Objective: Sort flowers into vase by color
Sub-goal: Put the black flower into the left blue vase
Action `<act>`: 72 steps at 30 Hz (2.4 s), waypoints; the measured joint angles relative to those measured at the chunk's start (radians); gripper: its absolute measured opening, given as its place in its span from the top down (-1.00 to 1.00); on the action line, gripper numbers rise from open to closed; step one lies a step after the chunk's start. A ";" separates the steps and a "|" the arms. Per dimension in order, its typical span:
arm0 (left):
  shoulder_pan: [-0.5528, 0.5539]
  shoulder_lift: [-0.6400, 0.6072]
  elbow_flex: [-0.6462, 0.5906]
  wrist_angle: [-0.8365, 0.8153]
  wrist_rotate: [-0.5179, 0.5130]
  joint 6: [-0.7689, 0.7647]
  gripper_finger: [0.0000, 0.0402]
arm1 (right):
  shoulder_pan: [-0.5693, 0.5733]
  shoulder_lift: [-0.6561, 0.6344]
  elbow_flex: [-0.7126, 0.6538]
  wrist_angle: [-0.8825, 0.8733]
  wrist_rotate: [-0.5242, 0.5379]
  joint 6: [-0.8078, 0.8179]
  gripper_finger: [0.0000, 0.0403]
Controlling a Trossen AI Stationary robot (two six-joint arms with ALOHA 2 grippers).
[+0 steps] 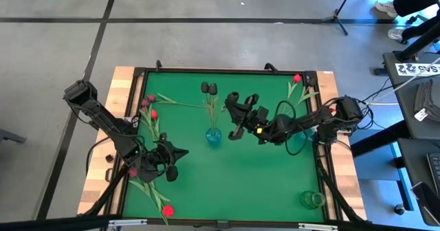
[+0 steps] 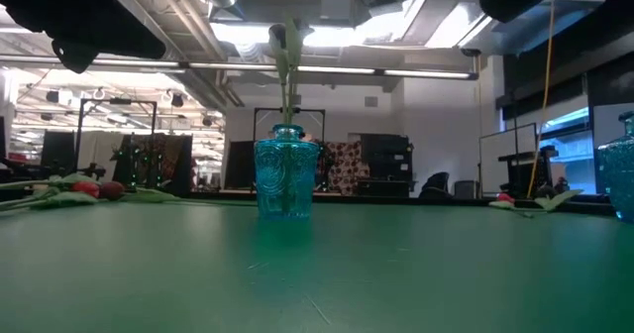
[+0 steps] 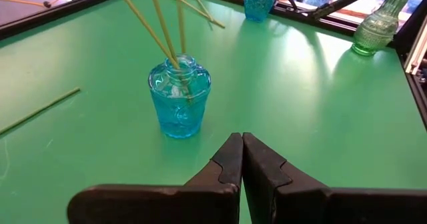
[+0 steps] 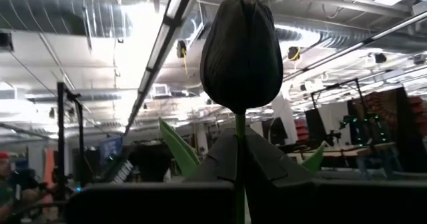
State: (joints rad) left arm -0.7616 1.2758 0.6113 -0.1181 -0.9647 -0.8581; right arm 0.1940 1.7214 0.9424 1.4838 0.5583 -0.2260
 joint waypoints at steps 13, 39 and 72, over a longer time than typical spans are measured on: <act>0.000 0.000 0.000 0.000 0.001 0.000 0.98 | -0.012 0.000 0.000 -0.191 0.000 0.019 0.96; -0.025 0.000 0.000 0.000 0.012 0.020 0.98 | 0.005 -0.103 -0.002 -0.751 0.138 0.177 0.03; -0.056 0.000 0.000 0.008 0.004 -0.002 0.98 | -0.816 -0.441 -0.034 -2.431 -0.134 1.279 -0.06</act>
State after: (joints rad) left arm -0.8180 1.2762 0.6113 -0.1101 -0.9605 -0.8597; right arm -0.6221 1.2808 0.9083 -0.9476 0.4244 1.0528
